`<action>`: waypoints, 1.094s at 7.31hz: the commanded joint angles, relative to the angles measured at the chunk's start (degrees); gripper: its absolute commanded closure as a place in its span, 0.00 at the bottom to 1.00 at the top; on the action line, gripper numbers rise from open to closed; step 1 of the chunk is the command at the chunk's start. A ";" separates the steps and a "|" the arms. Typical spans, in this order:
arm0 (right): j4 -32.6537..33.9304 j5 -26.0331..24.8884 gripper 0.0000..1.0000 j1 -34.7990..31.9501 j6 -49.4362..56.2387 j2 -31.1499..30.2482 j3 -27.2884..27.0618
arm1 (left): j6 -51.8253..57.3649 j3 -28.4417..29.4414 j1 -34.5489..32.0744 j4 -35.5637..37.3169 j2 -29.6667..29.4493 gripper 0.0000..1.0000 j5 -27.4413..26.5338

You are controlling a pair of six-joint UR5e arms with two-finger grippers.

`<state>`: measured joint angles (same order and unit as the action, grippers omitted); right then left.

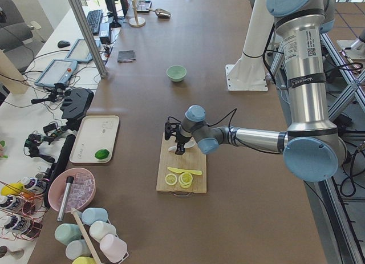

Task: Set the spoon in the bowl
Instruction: 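Lower the left gripper onto the white spoon on the cutting board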

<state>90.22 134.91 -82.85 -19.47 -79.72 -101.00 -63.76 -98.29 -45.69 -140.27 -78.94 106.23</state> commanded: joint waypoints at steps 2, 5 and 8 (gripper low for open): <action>-0.13 -0.08 0.00 -0.12 -0.04 -0.26 0.01 | 0.04 0.12 0.59 0.00 -0.34 0.42 -0.14; -0.13 -0.17 0.00 -0.03 -0.48 -0.26 0.01 | 0.04 0.20 0.86 0.00 -0.34 0.42 -0.05; -0.13 -0.52 0.00 -0.03 -0.74 -0.17 0.01 | 0.04 0.64 1.04 0.00 -0.34 0.79 0.12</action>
<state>90.09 134.50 -82.88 -20.14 -79.93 -100.99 -63.72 -97.87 -44.70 -140.27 -79.28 106.30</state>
